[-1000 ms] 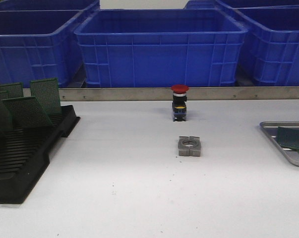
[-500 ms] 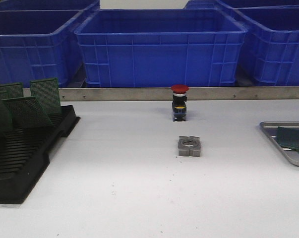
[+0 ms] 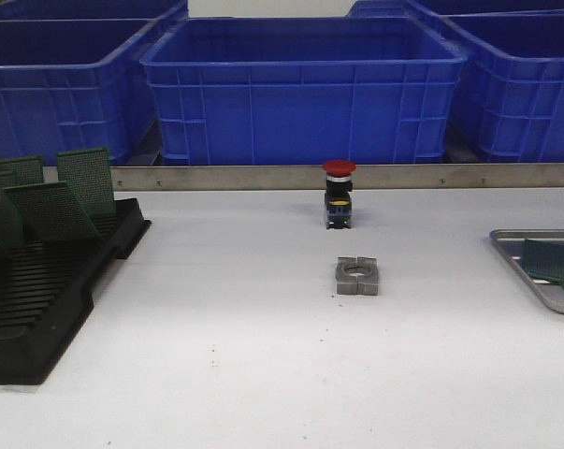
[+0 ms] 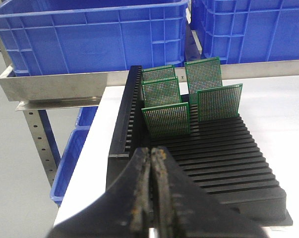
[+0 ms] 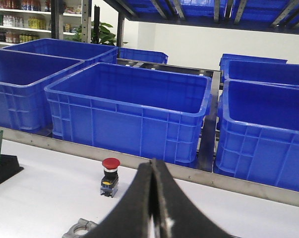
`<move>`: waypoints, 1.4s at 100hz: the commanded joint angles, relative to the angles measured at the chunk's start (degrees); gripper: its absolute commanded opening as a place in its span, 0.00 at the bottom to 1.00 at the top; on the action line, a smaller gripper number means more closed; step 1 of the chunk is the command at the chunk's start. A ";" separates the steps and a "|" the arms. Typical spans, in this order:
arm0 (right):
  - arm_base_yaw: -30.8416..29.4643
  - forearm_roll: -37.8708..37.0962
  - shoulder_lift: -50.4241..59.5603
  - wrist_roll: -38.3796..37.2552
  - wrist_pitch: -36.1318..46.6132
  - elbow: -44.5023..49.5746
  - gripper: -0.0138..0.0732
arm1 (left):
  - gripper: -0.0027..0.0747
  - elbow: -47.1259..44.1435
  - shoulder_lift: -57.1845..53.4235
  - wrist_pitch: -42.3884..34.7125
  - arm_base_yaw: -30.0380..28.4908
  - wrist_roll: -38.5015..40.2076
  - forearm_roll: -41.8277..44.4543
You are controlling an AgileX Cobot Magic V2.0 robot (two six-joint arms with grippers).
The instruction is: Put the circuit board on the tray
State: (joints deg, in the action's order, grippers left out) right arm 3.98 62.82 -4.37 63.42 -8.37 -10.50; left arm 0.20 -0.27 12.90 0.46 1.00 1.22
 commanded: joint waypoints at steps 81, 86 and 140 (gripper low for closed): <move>-9.63 -72.53 6.13 -71.76 9.97 12.22 0.09 | 0.01 -1.70 -1.92 -4.12 0.32 0.52 -0.13; -9.63 -72.38 6.13 -71.65 9.86 12.22 0.09 | 0.01 -1.70 -1.92 -4.12 0.32 0.52 -0.13; -9.63 -64.38 6.08 -62.82 7.68 12.17 0.09 | 0.01 -1.70 -1.92 -4.12 0.32 0.52 -0.13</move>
State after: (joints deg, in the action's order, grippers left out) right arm -5.67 -1.77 0.62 0.00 -4.87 1.61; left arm 0.20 -0.27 12.90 0.46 1.00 1.22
